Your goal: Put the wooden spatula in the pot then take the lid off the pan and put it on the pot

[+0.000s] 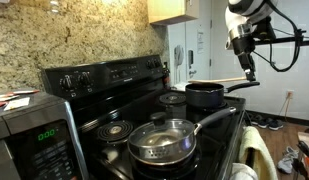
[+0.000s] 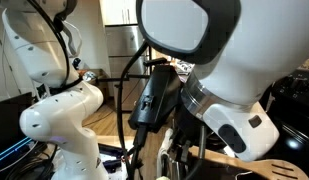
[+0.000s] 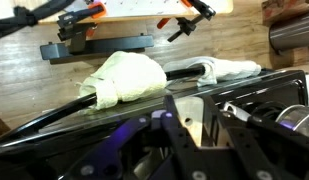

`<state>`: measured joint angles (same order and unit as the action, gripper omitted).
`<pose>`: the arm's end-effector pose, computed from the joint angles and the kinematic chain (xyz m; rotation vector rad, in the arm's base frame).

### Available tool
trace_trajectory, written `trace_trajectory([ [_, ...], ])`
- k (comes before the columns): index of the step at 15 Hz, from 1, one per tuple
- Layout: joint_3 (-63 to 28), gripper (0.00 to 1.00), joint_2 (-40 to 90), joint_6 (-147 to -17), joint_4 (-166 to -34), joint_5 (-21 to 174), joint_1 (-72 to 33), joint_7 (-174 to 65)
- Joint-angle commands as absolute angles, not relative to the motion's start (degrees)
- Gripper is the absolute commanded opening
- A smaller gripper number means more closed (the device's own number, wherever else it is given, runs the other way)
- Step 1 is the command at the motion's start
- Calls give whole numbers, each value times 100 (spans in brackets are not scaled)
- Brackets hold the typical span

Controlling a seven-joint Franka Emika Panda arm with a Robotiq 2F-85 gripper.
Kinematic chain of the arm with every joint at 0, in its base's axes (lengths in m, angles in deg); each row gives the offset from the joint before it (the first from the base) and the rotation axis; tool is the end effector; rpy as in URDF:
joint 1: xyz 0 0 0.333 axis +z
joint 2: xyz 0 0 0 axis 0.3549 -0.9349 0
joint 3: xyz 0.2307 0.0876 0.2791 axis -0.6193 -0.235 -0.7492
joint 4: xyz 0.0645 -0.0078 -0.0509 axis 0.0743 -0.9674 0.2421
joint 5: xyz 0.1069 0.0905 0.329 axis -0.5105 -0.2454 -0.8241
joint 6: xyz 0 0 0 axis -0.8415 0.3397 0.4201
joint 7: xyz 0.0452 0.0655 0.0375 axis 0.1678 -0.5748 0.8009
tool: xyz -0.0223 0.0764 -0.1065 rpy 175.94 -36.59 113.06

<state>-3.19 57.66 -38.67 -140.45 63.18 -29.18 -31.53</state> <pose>0.3185 -0.1434 0.4721 -2.6894 0.2097 0.4470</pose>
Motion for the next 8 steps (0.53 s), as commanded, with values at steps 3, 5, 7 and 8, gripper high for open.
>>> trace_trajectory([
  [3,-376,7,5694,-3667,-13989,6131,-3029,-3174],
  [5,-384,7,5592,-3616,-13968,5982,-3106,-3749],
  [7,-411,7,5553,-3649,-14018,5922,-3162,-4127],
  [8,-399,7,5496,-3572,-14003,5878,-3179,-4235],
])
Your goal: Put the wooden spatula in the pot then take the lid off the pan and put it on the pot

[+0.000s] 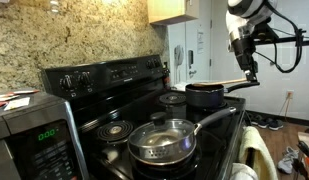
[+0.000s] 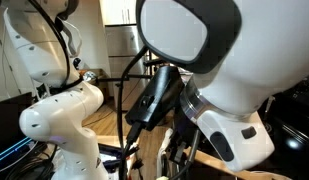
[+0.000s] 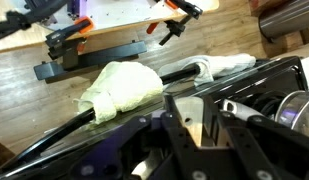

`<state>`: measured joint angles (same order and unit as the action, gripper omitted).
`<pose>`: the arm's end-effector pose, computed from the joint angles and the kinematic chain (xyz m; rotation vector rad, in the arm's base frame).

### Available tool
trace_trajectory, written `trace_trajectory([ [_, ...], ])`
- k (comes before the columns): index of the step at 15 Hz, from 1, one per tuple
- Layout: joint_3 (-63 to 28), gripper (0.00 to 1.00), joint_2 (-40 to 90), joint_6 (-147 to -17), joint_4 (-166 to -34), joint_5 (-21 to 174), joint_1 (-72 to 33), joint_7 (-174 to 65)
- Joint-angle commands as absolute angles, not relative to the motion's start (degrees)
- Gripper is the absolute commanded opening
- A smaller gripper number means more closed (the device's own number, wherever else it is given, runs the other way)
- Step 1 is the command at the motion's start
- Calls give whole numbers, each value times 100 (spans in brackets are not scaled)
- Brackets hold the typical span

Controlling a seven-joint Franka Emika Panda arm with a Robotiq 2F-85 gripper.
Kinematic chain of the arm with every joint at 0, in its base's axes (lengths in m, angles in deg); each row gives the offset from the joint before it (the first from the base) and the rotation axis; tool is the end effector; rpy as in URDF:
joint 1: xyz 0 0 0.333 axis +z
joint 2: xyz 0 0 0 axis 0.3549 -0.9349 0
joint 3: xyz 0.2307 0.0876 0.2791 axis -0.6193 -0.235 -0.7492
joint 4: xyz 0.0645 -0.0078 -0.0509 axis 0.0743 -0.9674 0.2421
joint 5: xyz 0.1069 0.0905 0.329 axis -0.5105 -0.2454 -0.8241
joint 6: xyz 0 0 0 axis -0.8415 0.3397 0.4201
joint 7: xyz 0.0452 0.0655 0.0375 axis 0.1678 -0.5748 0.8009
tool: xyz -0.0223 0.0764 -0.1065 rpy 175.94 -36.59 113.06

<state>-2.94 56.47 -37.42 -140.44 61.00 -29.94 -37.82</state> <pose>0.3184 -0.1436 0.4660 -2.6295 0.3892 0.5063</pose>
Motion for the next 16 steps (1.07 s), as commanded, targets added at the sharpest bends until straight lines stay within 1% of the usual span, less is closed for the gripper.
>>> trace_trajectory([
  [1,-397,7,5455,-3577,-14008,5840,-3204,-4380],
  [7,-425,7,5063,-3596,-13783,5482,-3315,-5126],
  [10,-564,7,5008,-3708,-13592,5730,-3290,-5593],
  [16,-845,7,4768,-3353,-12896,6147,-3201,-5943],
])
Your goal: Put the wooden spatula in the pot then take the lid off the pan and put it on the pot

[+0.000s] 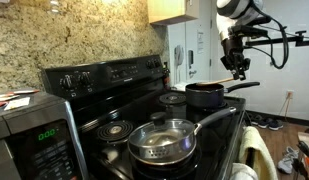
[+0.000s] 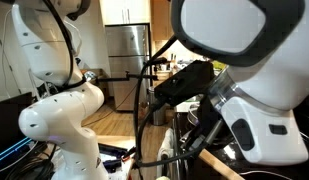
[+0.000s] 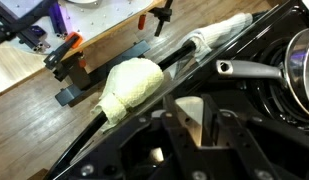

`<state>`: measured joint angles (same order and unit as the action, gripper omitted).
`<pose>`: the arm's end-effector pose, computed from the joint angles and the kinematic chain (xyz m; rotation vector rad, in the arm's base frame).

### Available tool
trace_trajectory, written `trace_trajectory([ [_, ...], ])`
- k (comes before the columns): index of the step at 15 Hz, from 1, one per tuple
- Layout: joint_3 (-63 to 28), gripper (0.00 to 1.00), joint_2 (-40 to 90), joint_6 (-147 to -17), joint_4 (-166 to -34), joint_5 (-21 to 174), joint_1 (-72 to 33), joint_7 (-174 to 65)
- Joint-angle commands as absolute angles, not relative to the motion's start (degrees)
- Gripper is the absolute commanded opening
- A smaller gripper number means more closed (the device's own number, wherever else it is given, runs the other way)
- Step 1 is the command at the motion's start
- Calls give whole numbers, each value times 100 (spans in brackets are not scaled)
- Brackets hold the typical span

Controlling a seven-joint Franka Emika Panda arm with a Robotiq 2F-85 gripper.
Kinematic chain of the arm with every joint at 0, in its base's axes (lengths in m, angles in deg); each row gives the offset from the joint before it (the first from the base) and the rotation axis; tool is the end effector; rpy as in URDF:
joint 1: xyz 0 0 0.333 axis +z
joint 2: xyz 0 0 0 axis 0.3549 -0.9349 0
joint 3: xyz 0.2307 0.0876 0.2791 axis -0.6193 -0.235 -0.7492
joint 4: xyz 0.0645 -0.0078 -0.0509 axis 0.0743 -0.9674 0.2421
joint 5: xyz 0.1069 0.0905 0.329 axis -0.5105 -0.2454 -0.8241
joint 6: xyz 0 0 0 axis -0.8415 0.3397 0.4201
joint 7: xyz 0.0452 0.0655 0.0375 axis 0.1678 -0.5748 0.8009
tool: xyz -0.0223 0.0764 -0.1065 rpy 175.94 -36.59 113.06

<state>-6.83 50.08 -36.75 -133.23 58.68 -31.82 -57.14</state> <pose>0.3665 -0.1435 0.4736 -2.5895 0.8310 0.6029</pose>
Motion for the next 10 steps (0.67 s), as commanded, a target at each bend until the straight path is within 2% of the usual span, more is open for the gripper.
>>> trace_trajectory([
  [1,-874,7,4696,-3273,-12818,6221,-3198,-5941],
  [10,-891,8,3875,-2151,-12101,6446,-3220,-5856],
])
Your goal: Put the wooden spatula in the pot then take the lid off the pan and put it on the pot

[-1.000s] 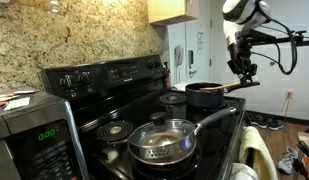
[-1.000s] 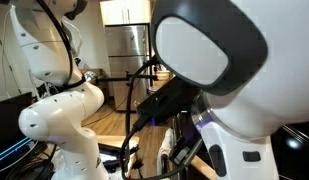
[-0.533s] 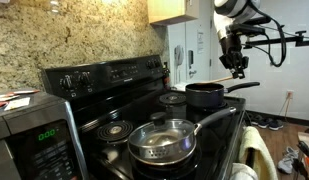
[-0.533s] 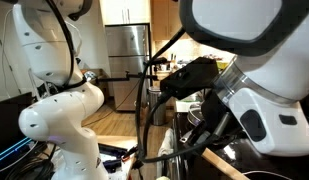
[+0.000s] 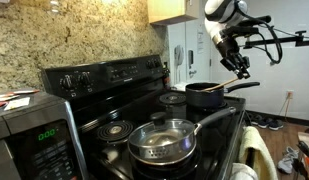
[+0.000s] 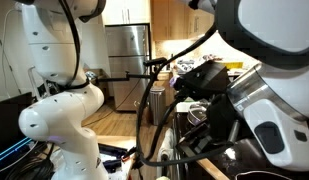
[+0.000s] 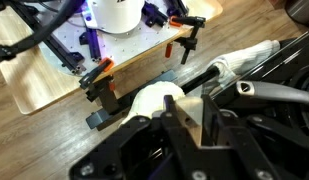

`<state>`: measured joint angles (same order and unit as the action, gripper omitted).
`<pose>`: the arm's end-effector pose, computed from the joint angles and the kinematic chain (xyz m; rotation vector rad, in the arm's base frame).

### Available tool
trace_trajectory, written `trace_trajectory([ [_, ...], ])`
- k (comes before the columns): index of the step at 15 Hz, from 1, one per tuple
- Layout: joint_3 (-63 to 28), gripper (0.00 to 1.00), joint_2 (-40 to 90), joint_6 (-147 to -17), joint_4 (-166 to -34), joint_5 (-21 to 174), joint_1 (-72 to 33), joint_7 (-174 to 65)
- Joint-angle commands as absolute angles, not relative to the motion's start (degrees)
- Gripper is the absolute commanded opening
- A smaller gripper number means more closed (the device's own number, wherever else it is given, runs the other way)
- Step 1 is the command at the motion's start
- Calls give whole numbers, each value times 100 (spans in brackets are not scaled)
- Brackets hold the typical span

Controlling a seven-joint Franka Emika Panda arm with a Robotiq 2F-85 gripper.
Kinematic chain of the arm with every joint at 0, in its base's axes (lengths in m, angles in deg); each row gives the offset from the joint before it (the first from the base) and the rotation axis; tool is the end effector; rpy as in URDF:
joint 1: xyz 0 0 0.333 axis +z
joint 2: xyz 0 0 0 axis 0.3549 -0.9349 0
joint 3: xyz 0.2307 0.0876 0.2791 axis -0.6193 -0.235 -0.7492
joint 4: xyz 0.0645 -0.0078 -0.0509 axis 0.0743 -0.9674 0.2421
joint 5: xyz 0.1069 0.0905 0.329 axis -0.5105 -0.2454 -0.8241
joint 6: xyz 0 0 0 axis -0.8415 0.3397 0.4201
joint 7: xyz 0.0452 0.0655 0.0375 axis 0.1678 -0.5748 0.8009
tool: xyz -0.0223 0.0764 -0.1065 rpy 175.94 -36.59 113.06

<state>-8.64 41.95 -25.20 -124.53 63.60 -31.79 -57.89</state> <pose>0.3894 -0.1451 0.4680 -2.6240 0.7757 0.9122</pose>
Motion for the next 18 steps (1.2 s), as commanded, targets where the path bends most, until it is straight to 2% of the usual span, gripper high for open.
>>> trace_trajectory([
  [1,-892,7,3811,-2102,-12048,6442,-3218,-5848],
  [9,-887,7,3471,-1895,-11780,6325,-3229,-5814],
  [10,-889,39,3467,-1903,-11774,6334,-3224,-5834],
  [11,-890,56,3458,-1907,-11759,6328,-3223,-5838],
  [18,-884,98,3603,-2024,-11882,6309,-3226,-5814],
])
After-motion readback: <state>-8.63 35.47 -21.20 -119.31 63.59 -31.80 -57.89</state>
